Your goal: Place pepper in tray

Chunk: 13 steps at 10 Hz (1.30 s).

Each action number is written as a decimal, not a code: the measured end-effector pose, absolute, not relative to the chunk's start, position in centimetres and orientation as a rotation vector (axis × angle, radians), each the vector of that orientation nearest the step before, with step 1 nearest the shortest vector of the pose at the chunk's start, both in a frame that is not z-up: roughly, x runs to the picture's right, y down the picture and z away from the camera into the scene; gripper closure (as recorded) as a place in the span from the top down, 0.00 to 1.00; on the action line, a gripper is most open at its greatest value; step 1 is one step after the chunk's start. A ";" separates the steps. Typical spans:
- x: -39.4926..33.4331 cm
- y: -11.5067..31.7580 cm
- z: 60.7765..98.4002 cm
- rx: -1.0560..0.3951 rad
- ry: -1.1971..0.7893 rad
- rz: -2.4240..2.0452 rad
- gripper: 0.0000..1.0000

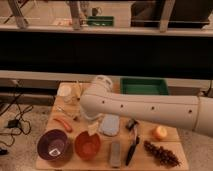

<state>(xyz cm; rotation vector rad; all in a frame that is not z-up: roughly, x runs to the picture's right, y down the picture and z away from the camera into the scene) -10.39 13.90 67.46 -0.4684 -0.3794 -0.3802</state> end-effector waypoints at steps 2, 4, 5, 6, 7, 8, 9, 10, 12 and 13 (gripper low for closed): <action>-14.0 13.3 68.2 -0.464 -0.404 -0.411 0.80; -15.7 12.8 68.7 -0.456 -0.414 -0.423 0.80; -16.4 12.6 68.9 -0.454 -0.419 -0.423 0.80; -17.0 12.6 69.0 -0.454 -0.421 -0.418 0.80; -17.6 12.6 69.3 -0.454 -0.415 -0.398 0.80; -18.3 12.6 69.6 -0.451 -0.401 -0.368 0.80; -18.6 12.6 69.7 -0.450 -0.392 -0.352 0.80; -19.0 12.8 69.8 -0.441 -0.381 -0.335 0.80; -21.3 13.3 69.5 -0.429 -0.381 -0.340 0.80; -21.3 13.2 69.6 -0.429 -0.379 -0.339 0.80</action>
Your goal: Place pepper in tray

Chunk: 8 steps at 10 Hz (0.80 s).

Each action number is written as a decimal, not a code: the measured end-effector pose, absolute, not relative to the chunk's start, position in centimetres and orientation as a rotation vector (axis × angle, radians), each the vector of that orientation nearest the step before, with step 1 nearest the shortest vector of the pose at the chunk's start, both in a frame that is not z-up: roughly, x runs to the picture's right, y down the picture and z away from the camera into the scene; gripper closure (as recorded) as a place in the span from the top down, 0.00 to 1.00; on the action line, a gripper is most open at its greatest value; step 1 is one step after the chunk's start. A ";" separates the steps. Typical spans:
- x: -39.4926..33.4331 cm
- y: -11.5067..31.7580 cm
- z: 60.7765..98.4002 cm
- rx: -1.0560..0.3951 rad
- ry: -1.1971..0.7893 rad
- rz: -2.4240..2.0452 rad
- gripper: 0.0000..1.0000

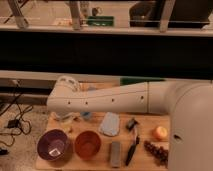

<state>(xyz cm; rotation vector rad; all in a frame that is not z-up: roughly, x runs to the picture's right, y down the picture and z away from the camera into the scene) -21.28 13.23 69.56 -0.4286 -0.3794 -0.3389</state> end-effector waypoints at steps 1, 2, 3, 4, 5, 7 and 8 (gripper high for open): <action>-20.9 13.2 69.7 -0.431 -0.371 -0.338 0.80; -21.1 13.3 69.6 -0.432 -0.373 -0.340 0.80; -21.1 13.3 69.6 -0.432 -0.374 -0.340 0.80; -21.0 13.3 69.7 -0.431 -0.373 -0.338 0.80; -20.9 13.2 69.7 -0.431 -0.373 -0.337 0.80; -21.0 13.3 69.7 -0.432 -0.376 -0.336 0.80; -21.3 13.2 69.7 -0.425 -0.391 -0.340 0.80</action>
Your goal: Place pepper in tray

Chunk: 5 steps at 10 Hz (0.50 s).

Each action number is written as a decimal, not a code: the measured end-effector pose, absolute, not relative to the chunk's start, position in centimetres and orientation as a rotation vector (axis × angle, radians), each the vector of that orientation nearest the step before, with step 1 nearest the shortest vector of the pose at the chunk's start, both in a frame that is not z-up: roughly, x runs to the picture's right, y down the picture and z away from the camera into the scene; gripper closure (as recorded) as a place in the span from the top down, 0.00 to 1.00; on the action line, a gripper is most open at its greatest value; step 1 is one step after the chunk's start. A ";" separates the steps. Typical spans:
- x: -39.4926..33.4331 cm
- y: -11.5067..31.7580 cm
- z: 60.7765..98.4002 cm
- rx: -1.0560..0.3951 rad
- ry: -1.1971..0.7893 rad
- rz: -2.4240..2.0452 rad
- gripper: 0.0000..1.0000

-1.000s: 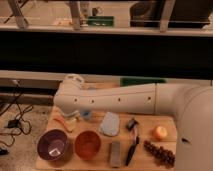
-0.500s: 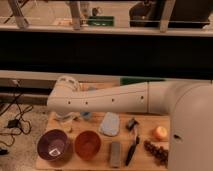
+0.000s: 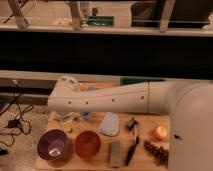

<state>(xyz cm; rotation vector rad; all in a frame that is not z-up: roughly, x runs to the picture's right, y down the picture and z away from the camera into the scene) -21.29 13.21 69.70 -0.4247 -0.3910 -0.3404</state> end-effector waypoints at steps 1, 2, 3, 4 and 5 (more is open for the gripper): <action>-21.7 13.0 69.7 -0.411 -0.416 -0.343 0.80; -22.6 12.8 69.8 -0.396 -0.448 -0.347 0.80; -24.3 12.5 69.9 -0.376 -0.491 -0.361 0.80; -25.0 12.3 70.0 -0.365 -0.514 -0.369 0.80; -25.8 11.8 70.2 -0.349 -0.536 -0.377 0.80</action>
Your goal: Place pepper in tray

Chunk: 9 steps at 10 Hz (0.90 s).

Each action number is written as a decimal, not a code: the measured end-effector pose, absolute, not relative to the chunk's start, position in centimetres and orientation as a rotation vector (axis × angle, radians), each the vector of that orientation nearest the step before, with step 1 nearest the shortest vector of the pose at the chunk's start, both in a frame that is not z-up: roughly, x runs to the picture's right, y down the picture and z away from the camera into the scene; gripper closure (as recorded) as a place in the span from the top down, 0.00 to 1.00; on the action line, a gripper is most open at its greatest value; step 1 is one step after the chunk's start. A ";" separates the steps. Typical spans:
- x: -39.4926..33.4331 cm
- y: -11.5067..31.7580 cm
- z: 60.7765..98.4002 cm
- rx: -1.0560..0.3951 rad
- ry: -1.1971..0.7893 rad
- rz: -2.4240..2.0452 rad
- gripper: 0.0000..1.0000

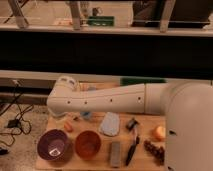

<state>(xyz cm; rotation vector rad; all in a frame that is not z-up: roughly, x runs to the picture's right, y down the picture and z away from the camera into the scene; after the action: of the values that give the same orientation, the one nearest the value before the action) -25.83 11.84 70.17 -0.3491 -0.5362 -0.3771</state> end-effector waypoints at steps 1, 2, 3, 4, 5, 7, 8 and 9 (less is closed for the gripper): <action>-26.7 11.6 70.2 -0.338 -0.557 -0.389 0.80; -28.0 11.5 70.3 -0.324 -0.582 -0.409 0.80; -28.5 11.5 70.5 -0.318 -0.593 -0.419 0.80; -29.0 11.6 70.6 -0.308 -0.612 -0.436 0.80; -29.2 11.7 70.8 -0.296 -0.629 -0.452 0.80; -29.4 12.1 71.4 -0.275 -0.660 -0.488 0.80; -29.6 12.3 71.6 -0.271 -0.672 -0.505 0.80; -29.8 12.5 71.9 -0.270 -0.680 -0.518 0.80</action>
<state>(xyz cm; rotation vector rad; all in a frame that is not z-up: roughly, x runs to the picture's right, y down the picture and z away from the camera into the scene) -29.76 12.47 71.92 -0.2695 -0.6797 -0.5181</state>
